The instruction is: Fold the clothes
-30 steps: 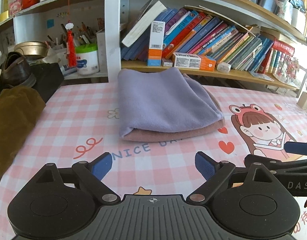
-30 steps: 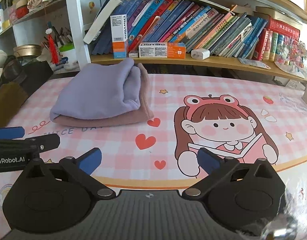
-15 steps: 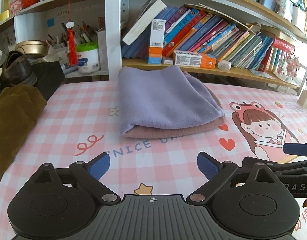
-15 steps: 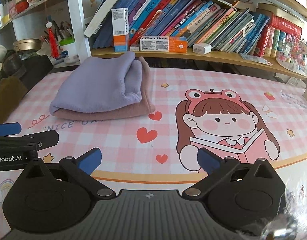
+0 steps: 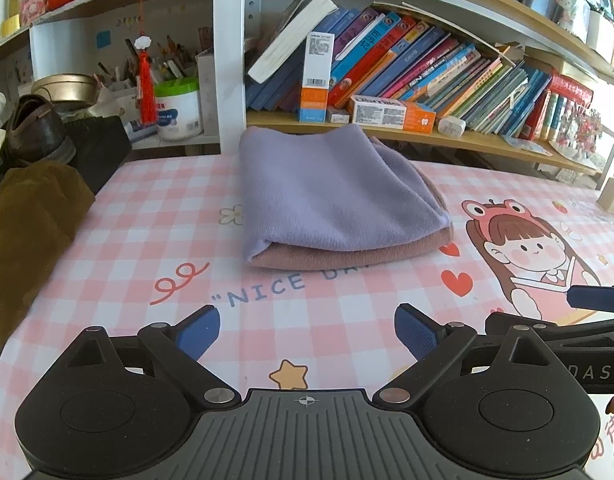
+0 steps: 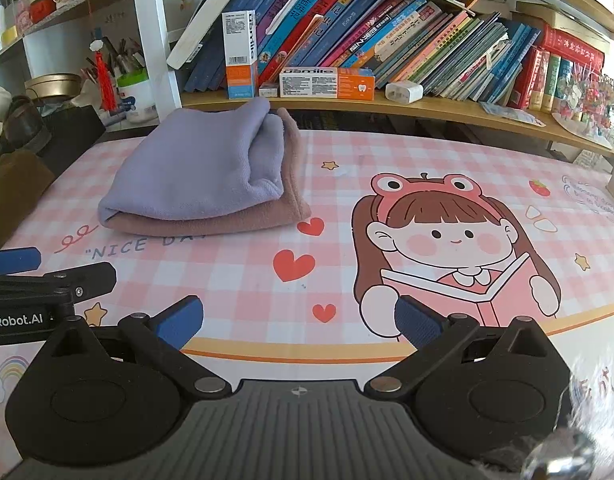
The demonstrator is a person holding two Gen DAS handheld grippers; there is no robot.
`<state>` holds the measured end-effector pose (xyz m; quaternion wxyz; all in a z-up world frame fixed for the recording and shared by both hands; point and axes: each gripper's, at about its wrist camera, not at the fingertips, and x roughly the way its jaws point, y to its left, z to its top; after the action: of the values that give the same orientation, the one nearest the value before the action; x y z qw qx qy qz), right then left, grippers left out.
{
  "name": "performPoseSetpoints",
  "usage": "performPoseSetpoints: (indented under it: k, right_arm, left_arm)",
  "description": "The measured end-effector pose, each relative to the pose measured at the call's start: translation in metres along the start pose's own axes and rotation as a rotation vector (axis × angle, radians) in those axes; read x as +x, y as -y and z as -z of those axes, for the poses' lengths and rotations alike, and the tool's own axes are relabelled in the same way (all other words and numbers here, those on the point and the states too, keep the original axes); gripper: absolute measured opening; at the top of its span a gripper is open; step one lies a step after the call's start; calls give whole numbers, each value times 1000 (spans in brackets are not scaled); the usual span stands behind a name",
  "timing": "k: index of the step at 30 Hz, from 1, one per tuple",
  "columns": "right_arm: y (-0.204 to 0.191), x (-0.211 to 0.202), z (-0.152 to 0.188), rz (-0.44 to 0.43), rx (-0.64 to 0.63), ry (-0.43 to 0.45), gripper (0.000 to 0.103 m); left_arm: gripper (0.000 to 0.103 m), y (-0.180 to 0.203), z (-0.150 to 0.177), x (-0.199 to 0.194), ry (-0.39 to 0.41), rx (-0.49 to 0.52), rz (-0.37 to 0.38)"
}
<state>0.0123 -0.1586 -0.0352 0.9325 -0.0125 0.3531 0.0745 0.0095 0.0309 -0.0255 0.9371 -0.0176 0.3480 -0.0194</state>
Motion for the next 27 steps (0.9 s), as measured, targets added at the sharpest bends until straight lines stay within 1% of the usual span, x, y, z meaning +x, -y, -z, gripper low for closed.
performPoseSetpoints:
  k: [18, 23, 27]
  right_arm:
    - [0, 1, 1, 1, 4, -8, 103]
    - [0, 1, 0, 2, 8, -13, 103]
    - [0, 2, 0, 2, 9, -18, 103]
  left_arm:
    - [97, 0, 0, 2, -8, -4, -1]
    - [103, -2, 0, 4, -15, -11, -13]
    - [103, -3, 1, 5, -19, -14, -14]
